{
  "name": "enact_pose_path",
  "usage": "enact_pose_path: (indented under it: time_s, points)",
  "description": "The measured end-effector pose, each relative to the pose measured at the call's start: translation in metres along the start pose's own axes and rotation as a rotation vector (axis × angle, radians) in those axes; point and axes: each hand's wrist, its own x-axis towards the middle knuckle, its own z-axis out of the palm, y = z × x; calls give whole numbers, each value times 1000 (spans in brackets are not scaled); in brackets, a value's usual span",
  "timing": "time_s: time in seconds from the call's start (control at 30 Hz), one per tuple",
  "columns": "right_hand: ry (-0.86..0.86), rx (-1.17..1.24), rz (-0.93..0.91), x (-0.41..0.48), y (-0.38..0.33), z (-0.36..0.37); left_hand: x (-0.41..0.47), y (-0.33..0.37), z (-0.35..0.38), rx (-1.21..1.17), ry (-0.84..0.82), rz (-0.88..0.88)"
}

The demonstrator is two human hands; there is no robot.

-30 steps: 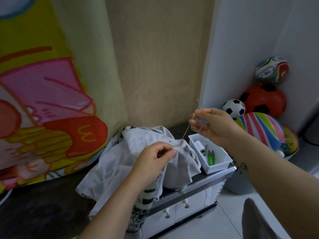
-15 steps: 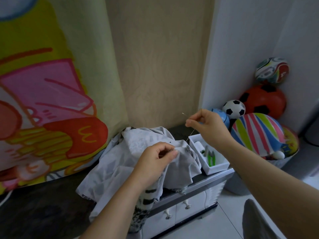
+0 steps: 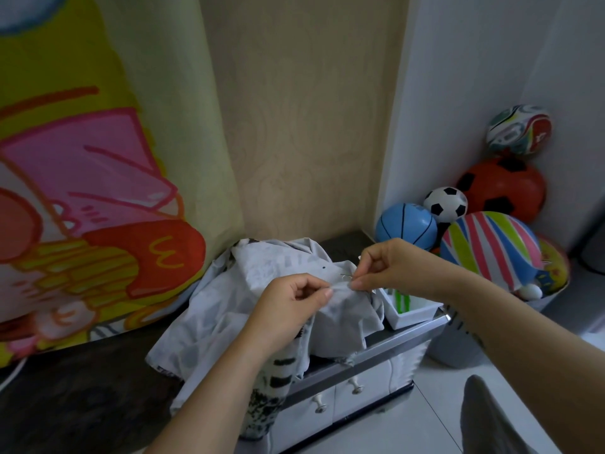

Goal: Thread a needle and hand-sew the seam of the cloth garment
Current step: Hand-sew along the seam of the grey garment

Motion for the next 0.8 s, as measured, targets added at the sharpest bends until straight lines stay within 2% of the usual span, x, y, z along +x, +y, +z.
enact_pose_path:
  time_s: [0.13,0.23,0.33,0.8]
  points:
    - [-15,-48,2,1,-1,-4,0,1,2,-21,-13,-4]
    - [67,-332,-48,10,3,-5,0,1,4,-48,11,-17]
    - [43,-517,-83,14,3,-3,1,1,3,-44,22,-18]
    - [-12,-604,-118,14,-7,2,0,-1,-1,-43,33,-16]
